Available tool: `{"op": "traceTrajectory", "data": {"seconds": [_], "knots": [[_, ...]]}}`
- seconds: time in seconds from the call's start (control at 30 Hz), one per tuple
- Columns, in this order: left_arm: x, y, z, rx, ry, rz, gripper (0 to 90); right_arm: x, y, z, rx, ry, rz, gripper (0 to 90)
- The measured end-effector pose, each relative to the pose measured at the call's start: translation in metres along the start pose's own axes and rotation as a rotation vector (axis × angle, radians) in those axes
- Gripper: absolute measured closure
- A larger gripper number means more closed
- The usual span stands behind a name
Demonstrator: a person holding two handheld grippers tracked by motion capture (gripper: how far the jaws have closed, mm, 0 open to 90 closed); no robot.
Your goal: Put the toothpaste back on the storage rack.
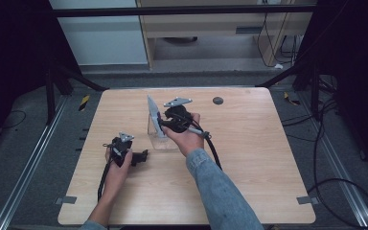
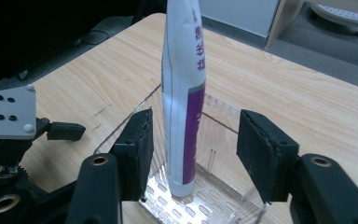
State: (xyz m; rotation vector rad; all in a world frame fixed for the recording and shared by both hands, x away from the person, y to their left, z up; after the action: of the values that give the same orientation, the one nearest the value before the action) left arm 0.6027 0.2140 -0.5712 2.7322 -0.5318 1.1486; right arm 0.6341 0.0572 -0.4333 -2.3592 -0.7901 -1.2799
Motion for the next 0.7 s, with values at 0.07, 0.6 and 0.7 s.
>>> {"op": "traceTrajectory", "data": {"seconds": [0.07, 0.6, 0.7], "knots": [[0.0, 0.0, 0.0, 0.0, 0.0, 0.0, 0.0, 0.001, 0.001, -0.001, 0.003, 0.001, 0.0, 43.7], [0.0, 0.0, 0.0, 0.0, 0.0, 0.0, 0.0, -0.001, 0.008, -0.014, 0.008, -0.006, -0.071, 17.8], [0.0, 0.0, 0.0, 0.0, 0.0, 0.001, 0.0, -0.003, 0.013, -0.015, -0.012, -0.009, -0.073, 15.5]]}}
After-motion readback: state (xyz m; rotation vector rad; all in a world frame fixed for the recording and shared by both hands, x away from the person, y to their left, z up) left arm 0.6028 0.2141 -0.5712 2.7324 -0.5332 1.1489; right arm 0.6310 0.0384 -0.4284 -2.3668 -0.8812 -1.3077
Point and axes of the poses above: each handheld gripper's, and its own axes: z roughly forward along the jaws, x roughly out of its top, y roughly to its right, the point moved 9 cm from there along z, roughly forward along the jaws
